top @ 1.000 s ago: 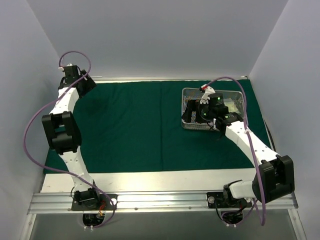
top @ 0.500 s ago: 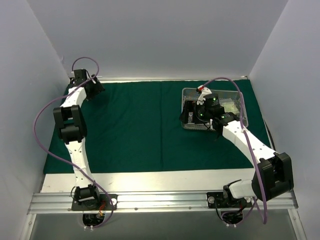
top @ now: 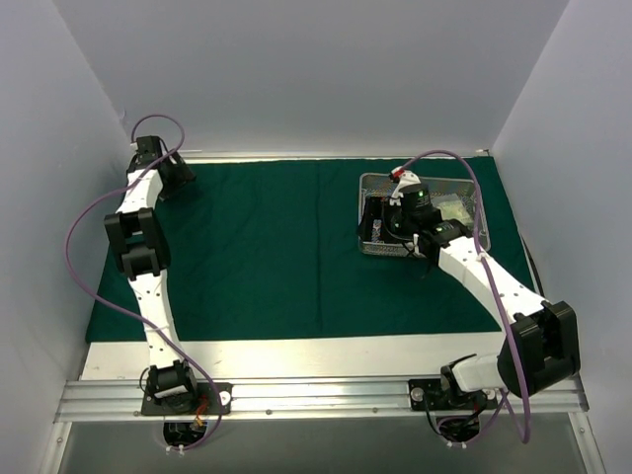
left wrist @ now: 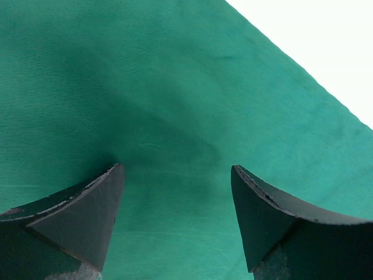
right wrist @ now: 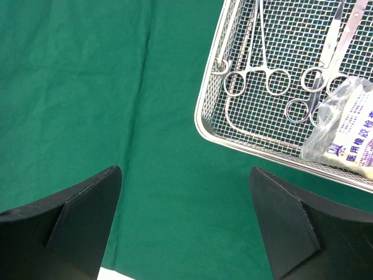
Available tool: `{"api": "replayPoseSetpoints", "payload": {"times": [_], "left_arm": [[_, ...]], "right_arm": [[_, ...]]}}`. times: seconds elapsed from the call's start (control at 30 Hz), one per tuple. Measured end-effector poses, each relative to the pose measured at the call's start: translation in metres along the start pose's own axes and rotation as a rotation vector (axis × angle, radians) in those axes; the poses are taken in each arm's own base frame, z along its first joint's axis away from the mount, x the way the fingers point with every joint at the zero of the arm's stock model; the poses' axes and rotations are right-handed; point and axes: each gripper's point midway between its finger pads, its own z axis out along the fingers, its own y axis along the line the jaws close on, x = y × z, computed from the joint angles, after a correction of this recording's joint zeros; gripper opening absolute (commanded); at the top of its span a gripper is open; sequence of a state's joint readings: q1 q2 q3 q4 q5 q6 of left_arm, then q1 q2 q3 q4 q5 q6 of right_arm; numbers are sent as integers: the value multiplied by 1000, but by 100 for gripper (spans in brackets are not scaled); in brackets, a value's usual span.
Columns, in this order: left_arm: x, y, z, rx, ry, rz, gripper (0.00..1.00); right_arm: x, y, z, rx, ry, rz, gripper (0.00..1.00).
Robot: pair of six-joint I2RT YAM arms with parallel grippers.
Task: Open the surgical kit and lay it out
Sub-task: Smooth out the surgical kit at the center of the board.
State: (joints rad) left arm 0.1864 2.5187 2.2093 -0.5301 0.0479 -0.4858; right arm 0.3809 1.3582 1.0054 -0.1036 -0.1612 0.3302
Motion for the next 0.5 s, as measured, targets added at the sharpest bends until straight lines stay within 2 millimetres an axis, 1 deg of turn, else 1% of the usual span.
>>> {"api": "replayPoseSetpoints", "payload": {"times": [0.27, 0.3, 0.43, 0.5], "left_arm": [[-20, 29, 3, -34, -16, -39, 84], [-23, 31, 3, -37, -21, -41, 84], [-26, 35, 3, -48, -21, -40, 85], [-26, 36, 3, -51, -19, -40, 88]], "right_arm": [[-4, -4, 0, 33, -6, 8, 87], [-4, -5, 0, 42, -6, 8, 87], [-7, -10, -1, 83, -5, 5, 87], [-14, -13, -3, 110, -18, 2, 87]]}}
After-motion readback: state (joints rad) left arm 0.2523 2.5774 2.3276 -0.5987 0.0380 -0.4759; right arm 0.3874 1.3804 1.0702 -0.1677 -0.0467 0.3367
